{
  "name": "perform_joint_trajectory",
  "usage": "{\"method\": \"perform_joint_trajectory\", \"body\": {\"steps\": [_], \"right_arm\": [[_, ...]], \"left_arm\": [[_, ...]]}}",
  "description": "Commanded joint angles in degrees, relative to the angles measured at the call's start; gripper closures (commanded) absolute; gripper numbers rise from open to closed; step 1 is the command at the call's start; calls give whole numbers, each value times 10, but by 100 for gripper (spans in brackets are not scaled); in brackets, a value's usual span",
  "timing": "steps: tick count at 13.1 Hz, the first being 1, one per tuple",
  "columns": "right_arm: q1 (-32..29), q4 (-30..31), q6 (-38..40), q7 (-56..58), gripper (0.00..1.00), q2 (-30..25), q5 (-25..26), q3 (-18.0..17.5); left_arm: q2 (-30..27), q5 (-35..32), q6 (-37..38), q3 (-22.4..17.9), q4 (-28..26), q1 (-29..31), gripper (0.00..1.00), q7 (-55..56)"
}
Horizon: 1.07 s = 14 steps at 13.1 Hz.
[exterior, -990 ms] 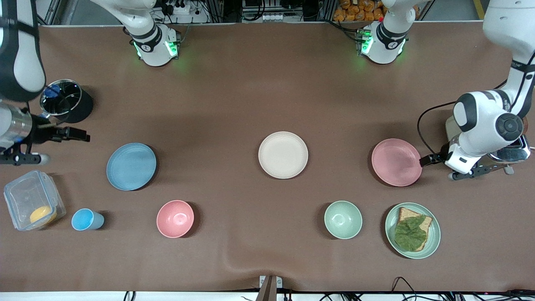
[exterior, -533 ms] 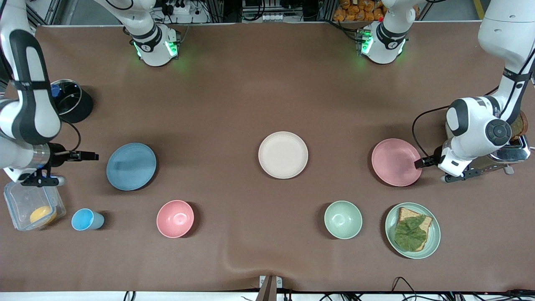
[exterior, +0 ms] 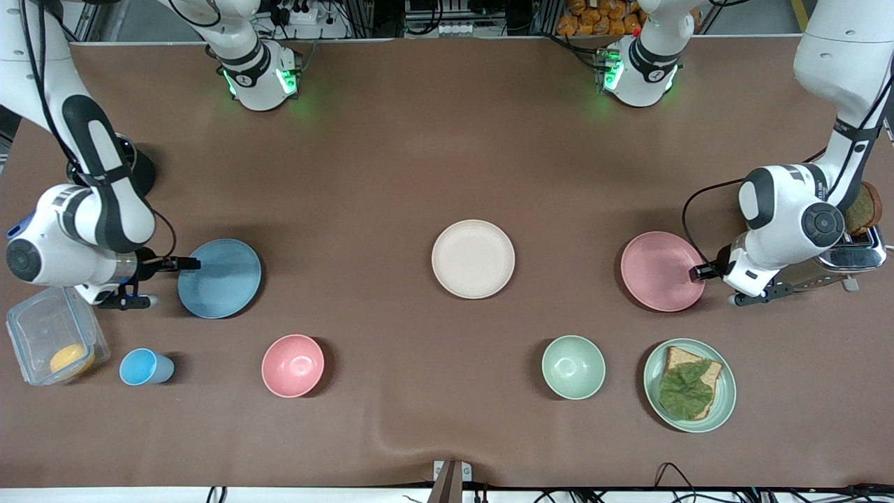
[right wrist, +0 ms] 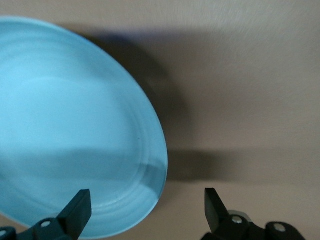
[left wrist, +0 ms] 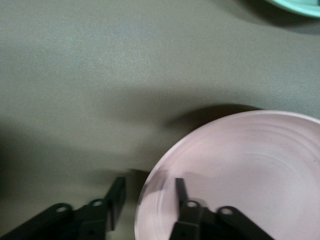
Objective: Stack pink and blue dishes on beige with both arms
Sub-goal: 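Carry the pink plate onto the beige plate with the left gripper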
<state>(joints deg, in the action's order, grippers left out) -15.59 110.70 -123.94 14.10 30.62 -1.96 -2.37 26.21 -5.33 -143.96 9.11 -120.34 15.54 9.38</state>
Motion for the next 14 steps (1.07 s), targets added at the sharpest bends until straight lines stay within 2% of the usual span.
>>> {"method": "perform_joint_trajectory", "body": {"steps": [1, 2, 3, 5, 6, 8, 10, 11, 13, 14], "right_arm": [[-6, 11, -11, 8, 68, 1, -3, -9], [-3, 11, -11, 8, 92, 1, -2, -10], [0, 10, -11, 9, 99, 1, -2, -10], [4, 10, -11, 11, 100, 1, -2, -10], [4, 9, -10, 11, 100, 1, -2, -10], [5, 7, -8, 22, 100, -4, -2, -11], [6, 7, -5, 32, 100, -12, -2, -11], [6, 7, -4, 43, 100, -16, -2, -11], [7, -5, 13, 51, 100, -26, -1, -11], [9, -21, 39, 51, 100, -32, 3, -11]], "left_arm": [[7, 8, -6, 2, 7, -8, 100, 10], [6, 8, -5, 3, 8, -11, 100, 14], [4, 8, -2, 5, 15, -15, 100, 34], [-9, 8, 15, 20, 27, -25, 100, 53], [-21, 8, 33, 44, 35, -24, 100, 59], [-49, 14, 147, 101, 89, -24, 100, 117], [-42, 29, 307, 164, 197, -30, 100, 227], [-39, 30, 337, 188, 221, -41, 100, 281], [-27, 40, 340, 227, 222, -71, 100, 354], [-13, 49, 330, 228, 222, -96, 100, 379]]}}
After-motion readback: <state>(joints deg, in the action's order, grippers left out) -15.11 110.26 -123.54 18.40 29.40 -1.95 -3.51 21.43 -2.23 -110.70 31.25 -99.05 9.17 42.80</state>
